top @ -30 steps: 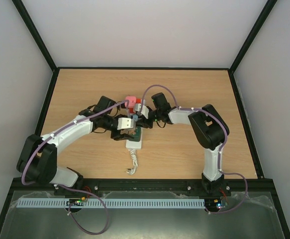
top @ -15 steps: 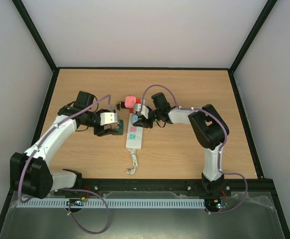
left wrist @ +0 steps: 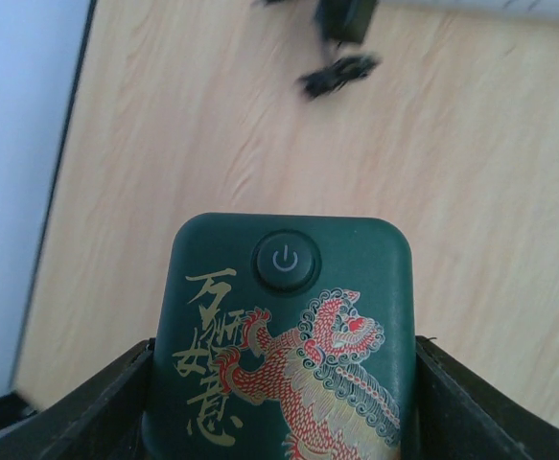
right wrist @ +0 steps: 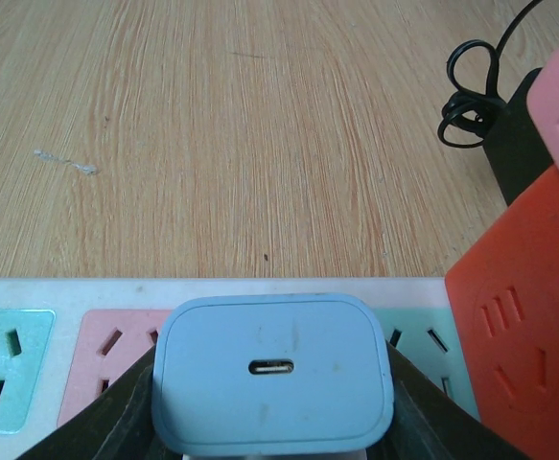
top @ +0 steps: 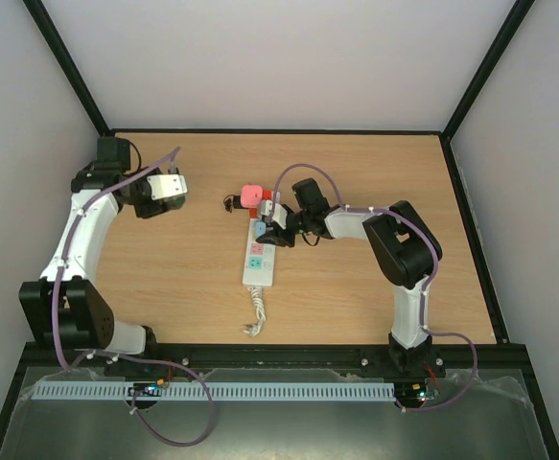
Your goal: Pull the plug off the socket
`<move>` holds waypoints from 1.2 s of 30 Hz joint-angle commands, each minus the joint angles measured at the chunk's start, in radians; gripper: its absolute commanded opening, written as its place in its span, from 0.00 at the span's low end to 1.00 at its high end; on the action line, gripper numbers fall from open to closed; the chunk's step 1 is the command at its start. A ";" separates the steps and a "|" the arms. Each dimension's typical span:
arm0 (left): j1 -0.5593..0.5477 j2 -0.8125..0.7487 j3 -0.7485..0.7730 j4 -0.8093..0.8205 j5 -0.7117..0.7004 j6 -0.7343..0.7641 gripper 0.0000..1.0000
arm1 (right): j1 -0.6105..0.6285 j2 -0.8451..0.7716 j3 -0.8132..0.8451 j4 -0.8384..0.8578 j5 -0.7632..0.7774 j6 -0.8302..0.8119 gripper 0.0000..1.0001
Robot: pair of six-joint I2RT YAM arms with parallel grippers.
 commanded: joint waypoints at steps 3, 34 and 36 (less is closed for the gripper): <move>0.026 0.088 0.093 0.127 -0.215 0.124 0.34 | 0.008 0.063 -0.076 -0.154 0.107 -0.051 0.20; 0.063 0.689 0.313 0.497 -0.718 0.523 0.40 | 0.008 0.069 -0.075 -0.163 0.090 -0.062 0.20; 0.063 0.701 0.308 0.506 -0.729 0.535 0.41 | 0.008 0.069 -0.074 -0.162 0.089 -0.062 0.20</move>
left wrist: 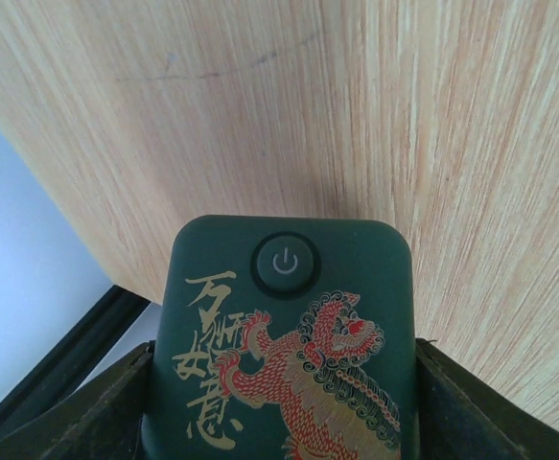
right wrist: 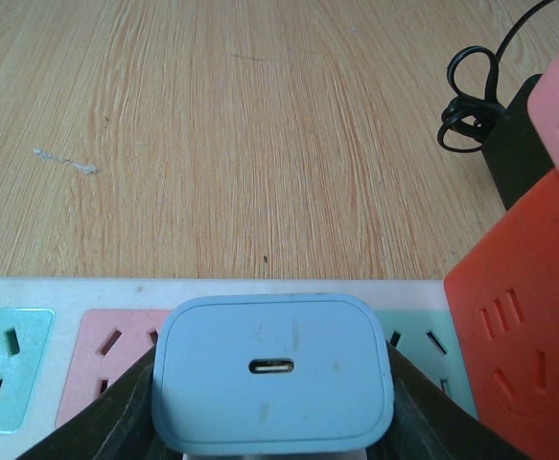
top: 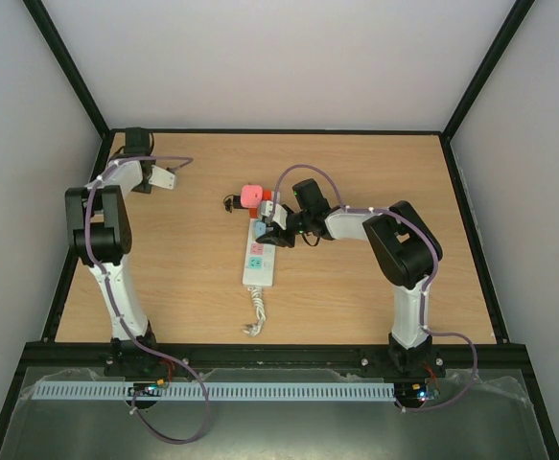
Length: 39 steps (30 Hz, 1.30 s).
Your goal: Pull the plug off the socket
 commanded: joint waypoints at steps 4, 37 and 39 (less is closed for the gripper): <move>0.004 0.034 0.020 0.067 -0.083 0.069 0.46 | 0.008 0.073 -0.057 -0.192 0.089 -0.058 0.20; 0.033 -0.296 0.032 -0.196 0.487 -0.659 1.00 | 0.011 0.035 -0.076 -0.262 0.066 -0.056 0.20; 0.033 -0.360 -0.015 -0.155 0.583 -0.769 1.00 | 0.014 0.029 -0.081 -0.269 0.065 -0.059 0.20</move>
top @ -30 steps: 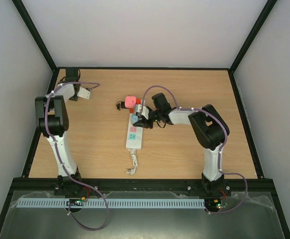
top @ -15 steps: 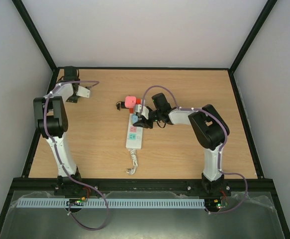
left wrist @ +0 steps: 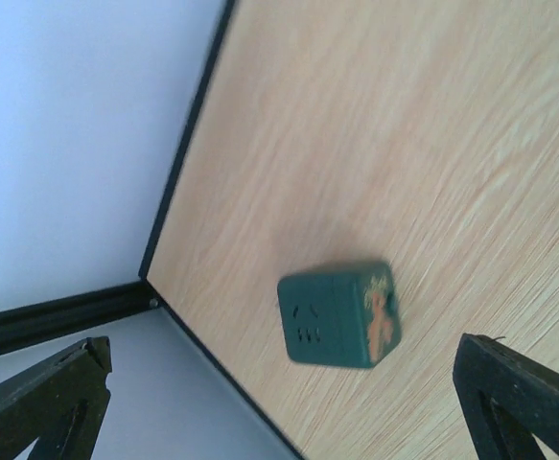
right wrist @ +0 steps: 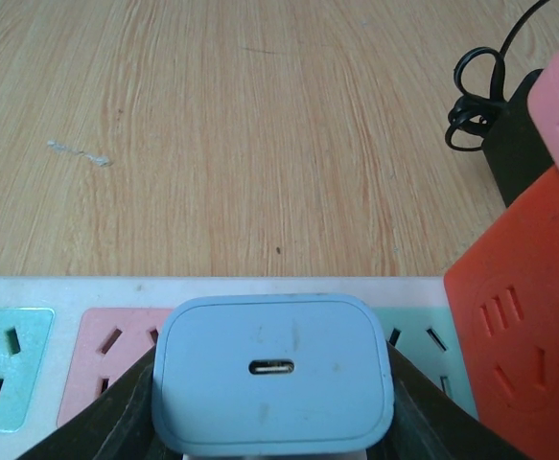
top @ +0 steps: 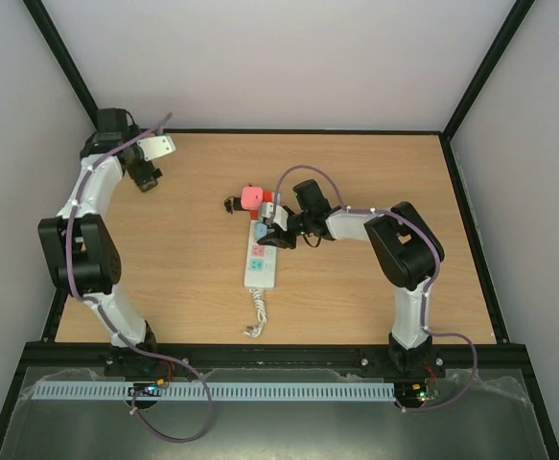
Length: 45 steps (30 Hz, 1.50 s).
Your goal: Pull the plug off the socket
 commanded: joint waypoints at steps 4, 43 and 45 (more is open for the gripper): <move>0.009 -0.267 -0.161 0.168 0.404 -0.527 1.00 | 0.020 0.025 -0.090 -0.277 0.064 -0.068 0.20; -0.303 -0.519 -0.544 0.295 0.588 -1.269 1.00 | -0.008 -0.309 0.097 -0.595 0.048 -0.153 0.76; -0.305 -0.518 -0.554 0.322 0.602 -1.338 1.00 | -0.030 -0.314 0.109 -0.561 0.053 -0.119 0.77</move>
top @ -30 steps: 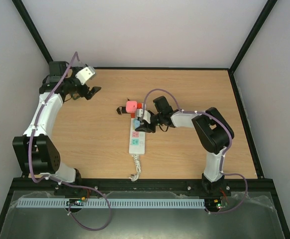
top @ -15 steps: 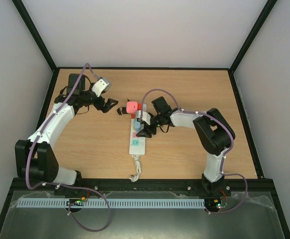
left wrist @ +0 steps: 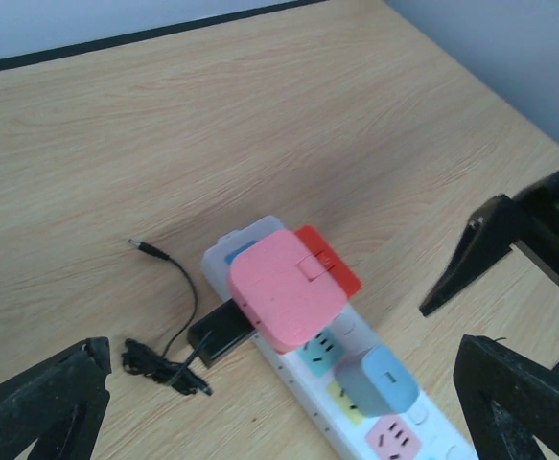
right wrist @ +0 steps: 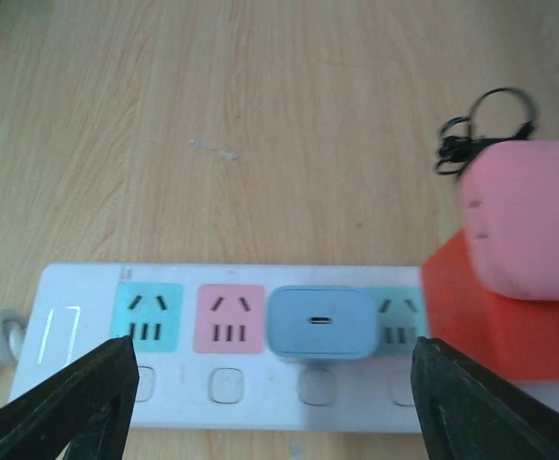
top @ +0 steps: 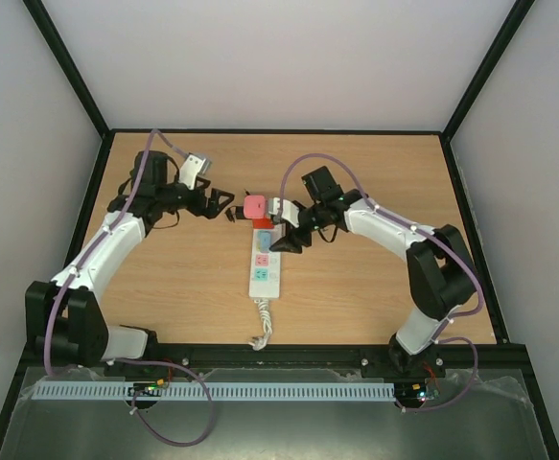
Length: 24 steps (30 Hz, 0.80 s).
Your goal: Pull the plug off the socket
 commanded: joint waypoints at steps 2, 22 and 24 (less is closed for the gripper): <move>-0.014 -0.016 -0.027 0.108 0.065 -0.223 1.00 | -0.062 -0.031 0.057 0.004 0.018 0.027 0.77; -0.063 0.100 -0.080 0.272 0.132 -0.570 1.00 | -0.100 0.234 0.151 0.309 0.011 0.123 0.86; -0.065 0.112 -0.086 0.290 0.142 -0.594 0.99 | -0.100 0.257 0.164 0.304 0.006 0.116 0.85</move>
